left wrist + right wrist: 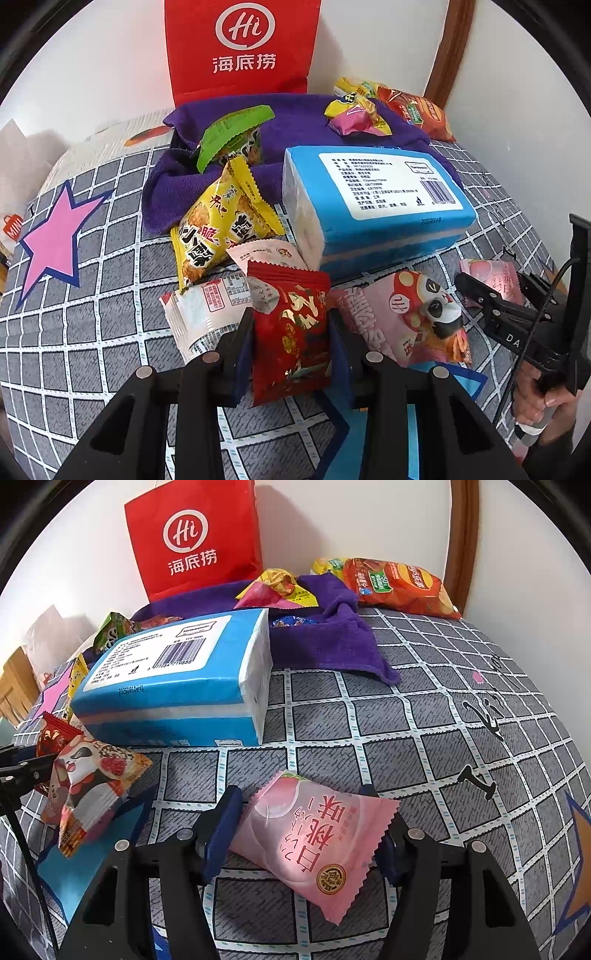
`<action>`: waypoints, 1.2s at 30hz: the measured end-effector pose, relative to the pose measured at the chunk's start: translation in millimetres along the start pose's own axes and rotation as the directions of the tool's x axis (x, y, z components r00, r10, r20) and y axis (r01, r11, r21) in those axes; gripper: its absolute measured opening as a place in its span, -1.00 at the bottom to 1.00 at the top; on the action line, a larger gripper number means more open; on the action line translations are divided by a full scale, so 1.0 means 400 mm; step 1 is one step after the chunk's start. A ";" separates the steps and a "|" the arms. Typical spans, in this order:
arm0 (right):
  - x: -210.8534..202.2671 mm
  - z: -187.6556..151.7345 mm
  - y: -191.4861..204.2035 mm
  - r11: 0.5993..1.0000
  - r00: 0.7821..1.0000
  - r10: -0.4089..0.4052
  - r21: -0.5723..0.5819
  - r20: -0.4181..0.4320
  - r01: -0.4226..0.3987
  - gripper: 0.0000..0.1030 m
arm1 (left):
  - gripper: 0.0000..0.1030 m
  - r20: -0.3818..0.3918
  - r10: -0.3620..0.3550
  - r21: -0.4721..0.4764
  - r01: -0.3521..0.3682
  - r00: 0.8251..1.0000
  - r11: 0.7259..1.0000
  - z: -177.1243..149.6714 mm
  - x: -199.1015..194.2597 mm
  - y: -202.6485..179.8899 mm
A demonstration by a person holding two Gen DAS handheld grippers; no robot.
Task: Organize snacks
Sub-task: 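Lift the pink candy bag with right tool while left lifts the red packet, then carry the pink candy bag with right tool while left carries red packet to towel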
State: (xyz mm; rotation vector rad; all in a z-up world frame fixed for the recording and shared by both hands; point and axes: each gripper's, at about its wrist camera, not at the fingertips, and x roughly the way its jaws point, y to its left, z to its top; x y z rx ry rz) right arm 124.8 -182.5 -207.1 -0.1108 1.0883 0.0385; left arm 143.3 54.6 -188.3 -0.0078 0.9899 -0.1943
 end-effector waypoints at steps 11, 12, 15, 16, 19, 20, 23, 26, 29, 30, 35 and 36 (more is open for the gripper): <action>-0.004 -0.002 -0.006 1.000 1.000 0.007 0.013 0.004 -0.007 0.21 | -0.36 0.019 -0.006 -0.022 0.006 1.000 1.000 0.008 -0.043 0.001; -0.005 -0.003 -0.006 1.000 1.000 0.007 0.013 0.005 -0.007 0.21 | -0.36 0.021 -0.007 -0.025 0.008 1.000 1.000 0.009 -0.046 0.002; -0.004 -0.003 -0.006 1.000 1.000 0.007 0.014 0.005 -0.007 0.21 | -0.37 0.028 -0.003 -0.035 0.004 1.000 0.999 0.010 -0.055 0.007; -0.004 -0.003 -0.006 1.000 1.000 0.007 0.014 0.005 -0.007 0.21 | -0.37 0.030 -0.002 -0.037 0.003 1.000 0.999 0.010 -0.057 0.007; -0.005 -0.003 -0.004 1.000 1.000 0.008 0.016 0.006 -0.008 0.21 | -0.37 0.041 -0.001 -0.039 0.002 0.999 0.999 0.013 -0.068 0.006; -0.004 -0.003 -0.004 1.000 1.000 0.007 0.015 0.005 -0.007 0.21 | -0.37 0.044 0.000 -0.041 0.002 0.999 0.999 0.014 -0.070 0.005; -0.004 -0.004 -0.004 1.000 1.000 0.008 0.016 0.006 -0.008 0.20 | -0.38 0.055 0.001 -0.043 0.001 0.998 0.999 0.019 -0.081 0.006; -0.006 -0.005 -0.002 1.000 1.000 0.019 0.016 0.009 -0.019 0.16 | -0.38 0.065 0.001 -0.043 0.002 0.998 0.999 0.026 -0.095 0.006; -0.009 -0.006 0.002 1.000 1.000 0.028 0.003 0.007 -0.028 0.10 | -0.38 0.077 0.003 -0.041 0.000 0.997 0.999 0.039 -0.109 0.008; -0.011 -0.005 0.007 1.000 1.000 0.027 -0.012 0.000 -0.027 0.07 | -0.38 0.081 0.004 -0.041 -0.001 0.997 0.999 0.044 -0.113 0.008; -0.054 0.024 0.023 0.997 0.998 0.062 -0.038 0.010 -0.062 0.01 | -0.38 0.110 0.002 -0.049 0.004 0.994 0.999 0.087 -0.132 0.013; -0.062 0.032 0.023 0.997 0.998 0.067 -0.042 0.017 -0.066 0.01 | -0.38 0.115 0.002 -0.049 0.004 0.993 0.999 0.094 -0.134 0.014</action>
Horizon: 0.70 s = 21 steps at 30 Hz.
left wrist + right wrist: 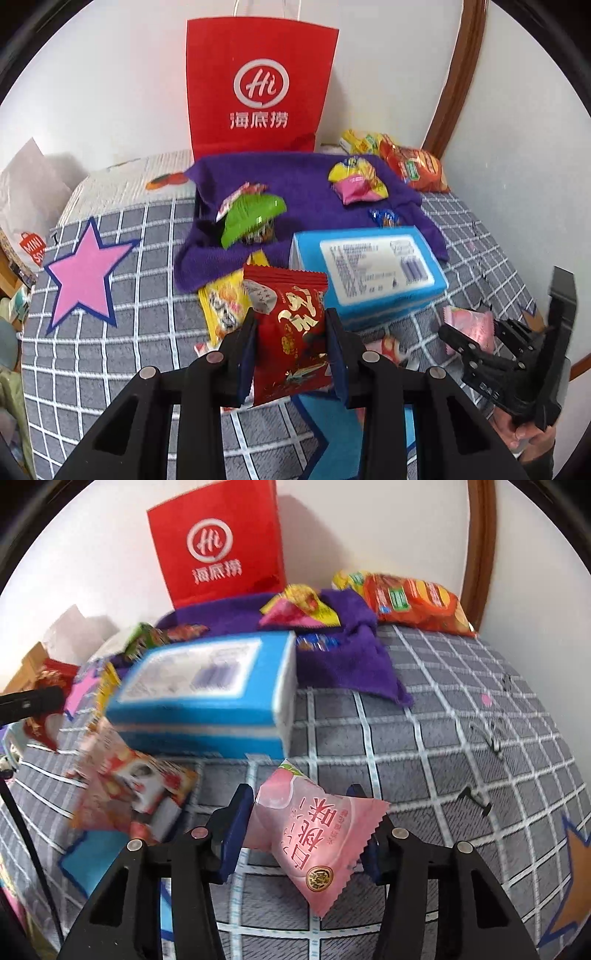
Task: Organize snacks
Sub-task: 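Carry the pink candy bag with right tool while left carries red packet to towel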
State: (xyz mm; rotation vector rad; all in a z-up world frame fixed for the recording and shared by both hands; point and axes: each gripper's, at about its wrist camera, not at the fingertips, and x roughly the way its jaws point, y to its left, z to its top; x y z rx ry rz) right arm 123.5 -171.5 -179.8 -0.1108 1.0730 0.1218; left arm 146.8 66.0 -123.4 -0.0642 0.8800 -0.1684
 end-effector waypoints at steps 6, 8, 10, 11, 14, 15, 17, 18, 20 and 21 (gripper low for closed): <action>-0.068 0.053 -0.003 0.999 0.998 0.033 -0.014 0.052 -0.032 0.00 | -0.38 0.032 0.003 -0.008 -0.002 0.999 1.000 0.068 -0.005 0.004; -0.088 0.072 -0.012 0.998 0.996 0.057 -0.004 0.069 -0.056 0.00 | -0.38 0.040 0.005 -0.011 -0.005 0.999 1.000 0.087 -0.004 0.005; -0.100 0.096 -0.023 0.998 0.994 0.066 0.005 0.084 -0.066 0.00 | -0.38 0.046 0.007 -0.013 -0.006 0.999 1.000 0.110 0.000 0.004; -0.103 0.113 -0.027 0.998 0.994 0.066 0.008 0.091 -0.067 0.00 | -0.38 0.045 0.006 -0.015 -0.006 0.999 1.000 0.122 0.004 0.004; -0.105 0.166 -0.034 0.998 0.991 0.066 0.013 0.112 -0.068 0.00 | -0.38 0.052 0.003 -0.012 -0.002 0.999 1.000 0.158 0.013 -0.005; -0.103 0.188 -0.035 0.998 0.991 0.066 0.016 0.119 -0.068 0.00 | -0.38 0.058 0.003 -0.012 -0.003 0.998 1.000 0.171 0.014 -0.006; -0.098 0.225 -0.036 0.997 0.989 0.071 0.020 0.131 -0.074 0.00 | -0.38 0.067 0.003 -0.017 -0.002 0.998 1.000 0.196 0.018 -0.005; -0.095 0.244 -0.035 0.997 0.988 0.073 0.018 0.137 -0.076 0.00 | -0.38 0.071 0.005 -0.020 -0.003 0.997 1.000 0.209 0.021 -0.004; -0.085 0.287 -0.029 0.997 0.986 0.071 0.006 0.149 -0.073 0.00 | -0.38 0.078 0.011 -0.029 -0.009 0.997 1.000 0.235 0.026 0.002; -0.079 0.311 -0.023 0.997 0.985 0.073 0.000 0.154 -0.074 0.00 | -0.38 0.080 0.013 -0.031 -0.011 0.997 0.999 0.244 0.029 0.003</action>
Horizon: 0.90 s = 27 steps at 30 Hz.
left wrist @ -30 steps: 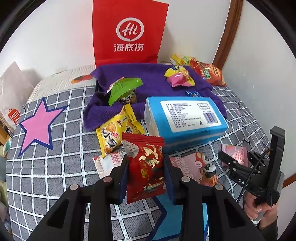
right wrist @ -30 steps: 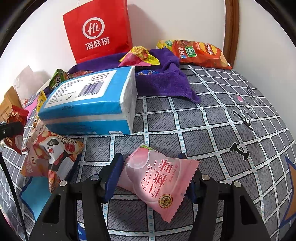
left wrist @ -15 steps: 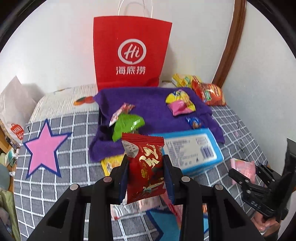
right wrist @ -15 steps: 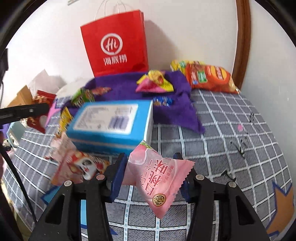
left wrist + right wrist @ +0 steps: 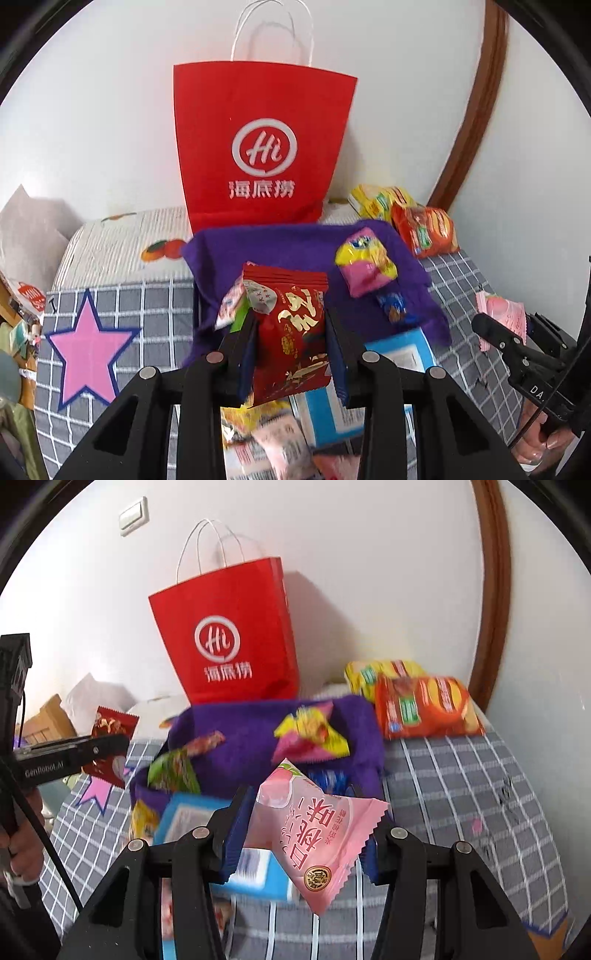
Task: Organize snacks
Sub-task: 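Carry the pink candy bag with right tool while left carries red packet to towel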
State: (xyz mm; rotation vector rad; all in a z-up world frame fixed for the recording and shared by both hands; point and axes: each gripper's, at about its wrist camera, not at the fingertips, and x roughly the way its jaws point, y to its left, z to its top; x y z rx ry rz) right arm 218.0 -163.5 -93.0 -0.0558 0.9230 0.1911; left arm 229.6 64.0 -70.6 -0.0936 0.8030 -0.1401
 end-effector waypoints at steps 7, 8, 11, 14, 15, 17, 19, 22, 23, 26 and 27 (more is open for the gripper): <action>0.067 0.131 0.048 0.998 0.999 0.050 -0.034 0.016 -0.049 0.00 | -0.38 0.002 0.017 -0.028 -0.017 1.000 0.999 0.073 0.049 0.024; 0.079 0.149 0.058 0.998 0.999 0.052 -0.039 0.016 -0.051 0.00 | -0.38 0.000 0.019 -0.030 -0.019 1.000 0.999 0.080 0.056 0.027; 0.114 0.189 0.080 0.998 0.999 0.050 -0.046 0.017 -0.049 0.00 | -0.38 -0.004 0.023 -0.040 -0.023 1.000 0.999 0.102 0.083 0.038; 0.155 0.212 0.091 0.997 0.998 0.070 -0.036 0.008 -0.070 0.00 | -0.38 -0.007 0.024 -0.054 -0.024 1.000 0.998 0.125 0.115 0.050; 0.168 0.221 0.093 0.997 0.997 0.072 -0.033 0.004 -0.072 0.00 | -0.38 -0.009 0.022 -0.059 -0.023 1.000 0.998 0.131 0.126 0.053; 0.197 0.242 0.097 0.997 0.997 0.070 -0.025 -0.007 -0.071 -0.01 | -0.38 -0.013 0.021 -0.069 -0.021 1.000 0.997 0.145 0.151 0.056; 0.222 0.260 0.098 0.997 0.997 0.079 -0.016 -0.016 -0.079 -0.01 | -0.38 -0.015 0.025 -0.066 -0.026 1.000 0.997 0.158 0.176 0.054; 0.254 0.281 0.100 0.996 0.996 0.085 -0.021 -0.025 -0.085 -0.01 | -0.38 -0.018 0.021 -0.066 -0.022 1.000 0.998 0.170 0.207 0.054; 0.264 0.286 0.101 0.996 0.996 0.083 -0.024 -0.023 -0.083 0.00 | -0.38 -0.019 0.020 -0.066 -0.021 1.000 0.998 0.172 0.216 0.054; 0.293 0.286 0.096 0.995 0.995 0.099 -0.018 -0.032 -0.100 0.00 | -0.38 -0.026 0.032 -0.060 -0.033 0.999 0.998 0.166 0.248 0.057; 0.304 0.280 0.093 0.994 0.994 0.103 -0.016 -0.040 -0.104 0.00 | -0.38 -0.031 0.033 -0.059 -0.035 0.999 0.998 0.160 0.260 0.060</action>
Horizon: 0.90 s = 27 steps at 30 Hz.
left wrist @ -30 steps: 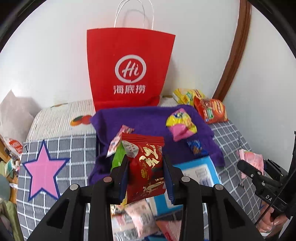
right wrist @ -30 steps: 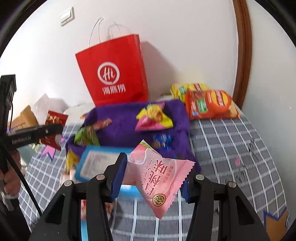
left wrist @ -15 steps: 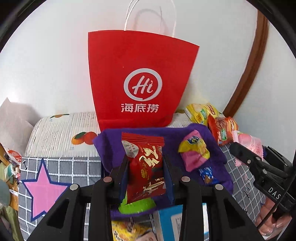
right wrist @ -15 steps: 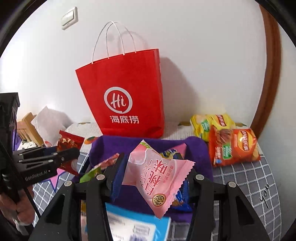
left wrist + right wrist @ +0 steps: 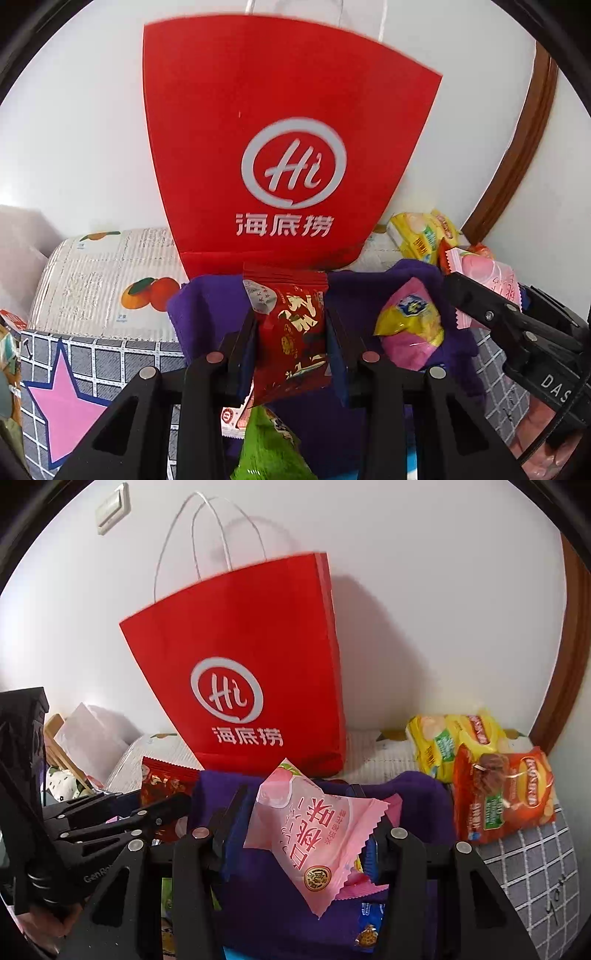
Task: Organize snacks
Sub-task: 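Carry the pink candy bag with right tool while left carries red packet to towel, then open the right tool over the towel while the left tool releases the red packet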
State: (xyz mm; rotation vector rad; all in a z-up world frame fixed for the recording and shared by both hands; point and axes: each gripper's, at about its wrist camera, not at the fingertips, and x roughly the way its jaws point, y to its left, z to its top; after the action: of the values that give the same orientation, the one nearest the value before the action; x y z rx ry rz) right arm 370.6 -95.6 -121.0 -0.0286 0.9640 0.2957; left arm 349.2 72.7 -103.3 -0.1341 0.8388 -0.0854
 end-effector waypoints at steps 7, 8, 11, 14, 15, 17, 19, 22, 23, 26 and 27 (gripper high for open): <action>0.072 -0.020 -0.020 1.000 0.997 0.010 -0.025 -0.074 -0.012 0.00 | -0.38 -0.057 0.004 -0.006 -0.004 0.998 1.000 -0.008 0.049 0.011; 0.076 -0.022 -0.021 0.999 0.996 0.017 -0.030 -0.083 -0.020 0.00 | -0.38 -0.060 0.004 -0.010 -0.004 0.998 1.000 -0.008 0.050 0.013; 0.091 -0.033 -0.021 0.997 0.993 0.024 -0.067 -0.114 -0.032 0.01 | -0.38 -0.069 -0.013 -0.026 0.011 0.998 1.000 -0.007 0.053 0.022; 0.120 -0.044 -0.027 0.997 0.986 0.020 -0.068 -0.168 -0.032 0.01 | -0.38 -0.076 -0.026 -0.042 0.023 0.997 0.999 -0.008 0.057 0.033; 0.131 -0.048 -0.028 0.997 0.983 0.019 -0.069 -0.184 -0.032 0.01 | -0.38 -0.076 -0.026 -0.043 0.023 0.997 0.999 -0.009 0.055 0.034; 0.147 -0.057 -0.026 0.996 0.977 0.022 -0.075 -0.210 -0.039 0.01 | -0.38 -0.074 -0.022 -0.039 0.020 0.997 0.999 -0.011 0.057 0.033; 0.166 -0.066 -0.021 0.996 0.968 0.028 -0.081 -0.248 -0.049 0.01 | -0.38 -0.078 -0.023 -0.040 0.020 0.997 0.999 -0.012 0.061 0.036; 0.187 -0.077 -0.016 0.995 0.959 0.018 -0.089 -0.283 -0.045 0.01 | -0.38 -0.095 -0.022 -0.046 0.018 0.995 0.999 -0.016 0.070 0.037; 0.189 -0.080 -0.016 0.995 0.957 0.015 -0.092 -0.290 -0.044 0.02 | -0.38 -0.098 -0.025 -0.049 0.020 0.995 0.999 -0.017 0.073 0.036; 0.188 -0.085 -0.017 0.995 0.955 0.015 -0.091 -0.295 -0.043 0.07 | -0.38 -0.107 -0.031 -0.051 0.026 0.994 0.998 -0.020 0.077 0.034; 0.187 -0.085 -0.019 0.995 0.955 0.015 -0.087 -0.296 -0.043 0.08 | -0.38 -0.108 -0.028 -0.053 0.022 0.994 0.998 -0.020 0.078 0.034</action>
State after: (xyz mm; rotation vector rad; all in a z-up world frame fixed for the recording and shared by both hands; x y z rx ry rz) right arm 385.1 -90.5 -202.3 -0.1472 1.2480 0.3706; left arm 364.2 81.5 -133.7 -0.1905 0.9488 -0.0954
